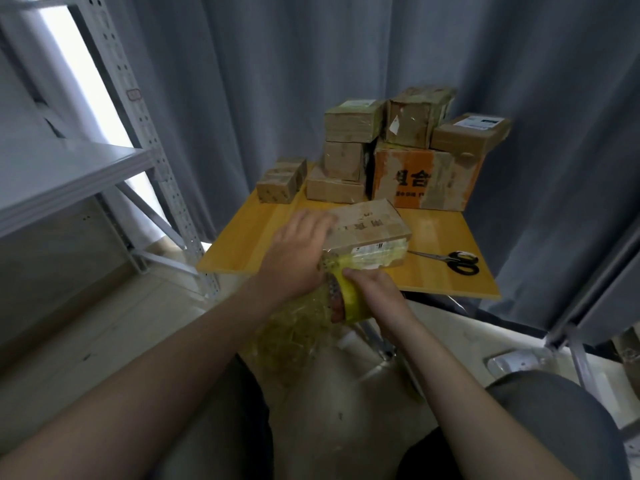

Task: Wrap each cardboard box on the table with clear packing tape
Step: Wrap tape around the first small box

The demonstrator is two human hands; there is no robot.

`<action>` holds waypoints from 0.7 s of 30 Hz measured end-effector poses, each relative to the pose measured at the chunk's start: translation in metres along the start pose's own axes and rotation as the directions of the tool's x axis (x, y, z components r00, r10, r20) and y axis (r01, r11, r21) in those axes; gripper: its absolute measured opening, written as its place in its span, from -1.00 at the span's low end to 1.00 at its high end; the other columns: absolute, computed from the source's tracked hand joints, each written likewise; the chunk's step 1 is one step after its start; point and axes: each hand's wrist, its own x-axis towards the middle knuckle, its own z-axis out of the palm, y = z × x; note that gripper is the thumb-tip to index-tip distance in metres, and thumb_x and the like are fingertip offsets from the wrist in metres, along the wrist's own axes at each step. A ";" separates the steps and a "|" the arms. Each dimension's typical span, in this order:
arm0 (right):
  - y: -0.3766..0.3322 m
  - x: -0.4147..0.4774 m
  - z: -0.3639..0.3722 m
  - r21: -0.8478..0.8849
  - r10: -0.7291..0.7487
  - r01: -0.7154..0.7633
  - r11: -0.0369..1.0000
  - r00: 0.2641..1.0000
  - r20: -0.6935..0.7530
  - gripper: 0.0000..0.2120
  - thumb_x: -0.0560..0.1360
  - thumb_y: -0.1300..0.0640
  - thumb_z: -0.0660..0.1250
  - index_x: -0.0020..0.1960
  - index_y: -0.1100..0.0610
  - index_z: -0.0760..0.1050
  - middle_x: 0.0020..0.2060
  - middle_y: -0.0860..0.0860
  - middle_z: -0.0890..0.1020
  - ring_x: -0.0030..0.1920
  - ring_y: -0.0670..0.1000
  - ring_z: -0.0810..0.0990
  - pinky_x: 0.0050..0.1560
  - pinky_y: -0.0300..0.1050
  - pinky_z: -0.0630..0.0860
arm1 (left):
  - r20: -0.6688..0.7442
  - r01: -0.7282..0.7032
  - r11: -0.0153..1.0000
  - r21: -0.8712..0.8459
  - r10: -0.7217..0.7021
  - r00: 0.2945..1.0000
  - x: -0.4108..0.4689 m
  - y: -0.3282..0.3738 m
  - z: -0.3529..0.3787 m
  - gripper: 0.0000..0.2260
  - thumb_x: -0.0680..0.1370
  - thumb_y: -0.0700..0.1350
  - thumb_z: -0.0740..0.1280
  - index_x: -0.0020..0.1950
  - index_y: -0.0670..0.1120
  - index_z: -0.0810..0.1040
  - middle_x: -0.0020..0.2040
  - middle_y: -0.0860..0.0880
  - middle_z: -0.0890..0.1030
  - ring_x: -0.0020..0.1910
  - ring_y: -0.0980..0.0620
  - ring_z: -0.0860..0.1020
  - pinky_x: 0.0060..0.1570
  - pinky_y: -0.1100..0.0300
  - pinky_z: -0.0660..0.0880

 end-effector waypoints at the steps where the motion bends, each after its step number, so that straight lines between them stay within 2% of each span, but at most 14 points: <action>1: 0.002 -0.002 -0.001 -0.040 -0.025 0.025 0.999 1.000 -0.006 -0.73 0.68 0.12 0.29 -0.07 0.29 0.60 -0.41 0.13 0.67 -0.47 0.01 0.66 -0.44 -0.18 0.59 | 0.077 -0.086 0.995 0.051 0.082 0.994 0.000 -0.003 0.011 -0.18 0.40 -0.09 0.50 0.58 0.03 0.17 0.53 0.01 0.29 0.57 -0.10 0.17 0.47 -0.26 0.29; 3: 0.009 -0.002 -0.003 -0.108 -0.065 0.063 0.992 0.998 -0.019 -0.72 0.68 0.10 0.29 -0.15 0.21 0.58 -0.47 0.04 0.66 -0.48 -0.05 0.65 -0.38 -0.20 0.59 | 0.198 -0.134 0.978 0.159 0.102 0.975 -0.001 -0.006 0.033 -0.02 0.34 -0.08 0.58 0.63 0.02 0.08 0.59 0.01 0.22 0.61 -0.08 0.12 0.50 -0.31 0.21; 4: 0.012 -0.002 -0.003 -0.132 -0.087 0.084 0.988 0.996 -0.020 -0.72 0.68 0.08 0.29 -0.13 0.18 0.60 -0.44 0.06 0.68 -0.45 0.00 0.68 -0.29 -0.12 0.64 | 0.189 -0.126 0.971 0.201 0.088 0.978 -0.002 -0.007 0.042 0.01 0.31 -0.08 0.60 0.63 0.02 0.09 0.58 0.01 0.24 0.60 -0.08 0.16 0.49 -0.30 0.24; 6: 0.021 -0.001 -0.003 -0.141 -0.124 0.119 0.983 0.992 -0.022 -0.73 0.67 0.04 0.30 -0.09 0.16 0.63 -0.40 0.14 0.70 -0.42 0.13 0.69 -0.24 -0.01 0.65 | 0.100 -0.111 0.966 0.234 0.090 0.991 -0.002 -0.009 0.053 -0.06 0.34 -0.08 0.59 0.61 0.02 0.18 0.53 0.00 0.34 0.55 -0.07 0.26 0.48 -0.27 0.27; 7: 0.027 0.002 -0.004 -0.138 -0.132 0.125 0.983 0.990 -0.041 -0.72 0.67 0.03 0.31 -0.10 0.16 0.63 -0.40 0.14 0.69 -0.43 0.13 0.68 -0.28 -0.04 0.64 | 0.040 -0.121 0.964 0.236 0.114 0.993 -0.001 -0.011 0.057 -0.13 0.37 -0.07 0.57 0.59 0.01 0.22 0.50 0.00 0.38 0.52 -0.06 0.30 0.48 -0.24 0.28; 10: 0.040 0.009 -0.003 -0.234 -0.168 0.138 0.963 0.979 -0.116 -0.67 0.66 -0.03 0.33 -0.18 0.14 0.62 -0.44 -0.01 0.66 -0.46 -0.14 0.60 -0.37 -0.22 0.49 | -0.070 -0.178 0.962 0.207 0.196 0.978 0.004 -0.016 0.059 -0.19 0.32 -0.01 0.61 0.51 -0.07 0.35 0.41 -0.05 0.48 0.42 -0.10 0.41 0.44 -0.11 0.34; 13: 0.053 0.015 -0.002 -0.339 -0.198 0.136 0.931 0.968 -0.156 -0.65 0.63 -0.13 0.34 -0.12 0.12 0.67 -0.31 0.00 0.69 -0.32 -0.16 0.61 -0.35 -0.31 0.42 | -0.119 -0.228 0.962 0.150 0.246 0.962 0.005 -0.022 0.059 -0.20 0.30 0.08 0.63 0.45 -0.11 0.40 0.36 -0.08 0.53 0.37 -0.11 0.47 0.40 -0.03 0.38; 16: 0.059 0.018 0.000 -0.315 -0.204 0.150 0.937 0.968 -0.147 -0.60 0.63 -0.17 0.32 -0.15 0.11 0.67 -0.33 0.03 0.70 -0.29 -0.06 0.67 -0.23 -0.13 0.54 | -0.166 -0.218 0.967 0.129 0.238 0.957 0.007 -0.026 0.059 -0.30 0.42 0.25 0.51 0.42 -0.11 0.47 0.34 -0.07 0.58 0.34 -0.09 0.52 0.34 -0.02 0.41; 18: 0.062 0.018 -0.001 -0.333 -0.212 0.154 0.930 0.966 -0.146 -0.57 0.64 -0.17 0.30 -0.17 0.13 0.66 -0.35 0.03 0.69 -0.30 -0.07 0.68 -0.23 -0.11 0.55 | -0.190 -0.227 0.964 0.138 0.251 0.949 0.007 -0.028 0.055 -0.35 0.47 0.31 0.36 0.38 -0.12 0.52 0.32 -0.07 0.60 0.29 -0.10 0.55 0.28 -0.02 0.43; 20: 0.063 0.015 -0.007 -0.328 -0.232 0.170 0.929 0.960 -0.158 -0.61 0.65 -0.10 0.31 -0.18 0.15 0.65 -0.37 0.04 0.67 -0.34 -0.12 0.63 -0.26 -0.14 0.53 | -0.183 -0.243 0.960 0.141 0.266 0.946 0.008 -0.029 0.049 -0.34 0.44 0.32 0.32 0.37 -0.11 0.54 0.30 -0.07 0.61 0.25 -0.11 0.57 0.23 -0.01 0.45; 21: 0.062 0.012 -0.010 -0.310 -0.254 0.196 0.930 0.954 -0.158 -0.63 0.64 -0.08 0.32 -0.18 0.16 0.64 -0.36 0.09 0.67 -0.33 -0.05 0.65 -0.25 -0.07 0.56 | -0.174 -0.238 0.962 0.130 0.259 0.950 0.010 -0.029 0.046 -0.33 0.40 0.30 0.36 0.37 -0.10 0.53 0.29 -0.06 0.61 0.23 -0.12 0.57 0.21 -0.01 0.45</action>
